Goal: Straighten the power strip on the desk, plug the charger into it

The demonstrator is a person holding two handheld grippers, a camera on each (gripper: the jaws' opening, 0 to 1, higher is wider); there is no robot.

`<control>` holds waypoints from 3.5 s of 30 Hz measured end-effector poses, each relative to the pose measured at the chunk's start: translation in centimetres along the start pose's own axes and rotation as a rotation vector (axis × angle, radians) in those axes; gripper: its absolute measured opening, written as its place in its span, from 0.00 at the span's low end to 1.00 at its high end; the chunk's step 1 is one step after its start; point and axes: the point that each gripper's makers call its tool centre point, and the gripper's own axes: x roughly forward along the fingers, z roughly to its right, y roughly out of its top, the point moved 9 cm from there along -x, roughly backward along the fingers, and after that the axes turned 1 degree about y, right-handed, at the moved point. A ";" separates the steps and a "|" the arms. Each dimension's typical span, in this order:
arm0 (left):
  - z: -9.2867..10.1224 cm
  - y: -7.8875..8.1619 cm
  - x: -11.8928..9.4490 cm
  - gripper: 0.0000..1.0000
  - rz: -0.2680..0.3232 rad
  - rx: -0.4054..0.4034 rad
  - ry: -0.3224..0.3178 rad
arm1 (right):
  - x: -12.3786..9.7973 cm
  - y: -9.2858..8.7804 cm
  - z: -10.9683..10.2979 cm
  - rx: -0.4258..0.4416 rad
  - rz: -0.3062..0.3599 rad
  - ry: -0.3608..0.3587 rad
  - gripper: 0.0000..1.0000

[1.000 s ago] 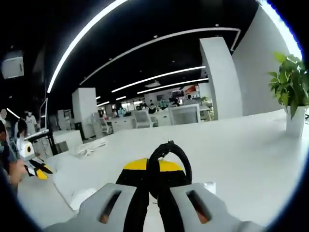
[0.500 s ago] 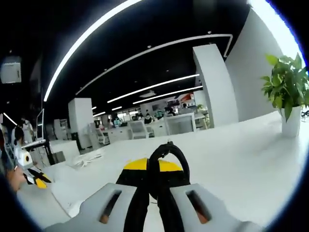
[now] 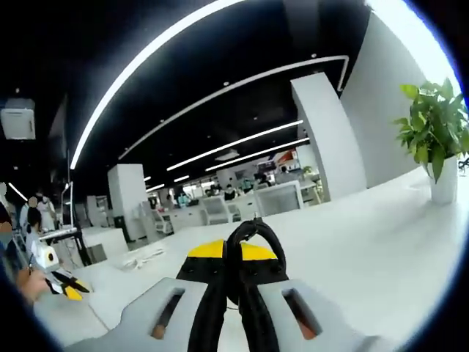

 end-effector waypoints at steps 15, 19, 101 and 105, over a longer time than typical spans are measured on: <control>0.1 0.4 0.0 0.22 0.035 0.007 0.000 | 0.0 -0.3 -4.0 0.008 0.003 0.064 0.02; 0.3 0.4 0.1 0.22 0.036 0.011 -0.008 | -0.1 -0.3 -5.9 -0.002 -0.005 0.094 0.02; 6.6 6.9 12.1 0.28 0.112 0.491 -0.303 | 0.7 -1.8 -21.4 0.223 -0.014 0.381 0.02; 6.5 7.0 12.0 0.27 0.101 0.489 -0.315 | 0.7 -1.8 -21.5 0.239 -0.019 0.382 0.02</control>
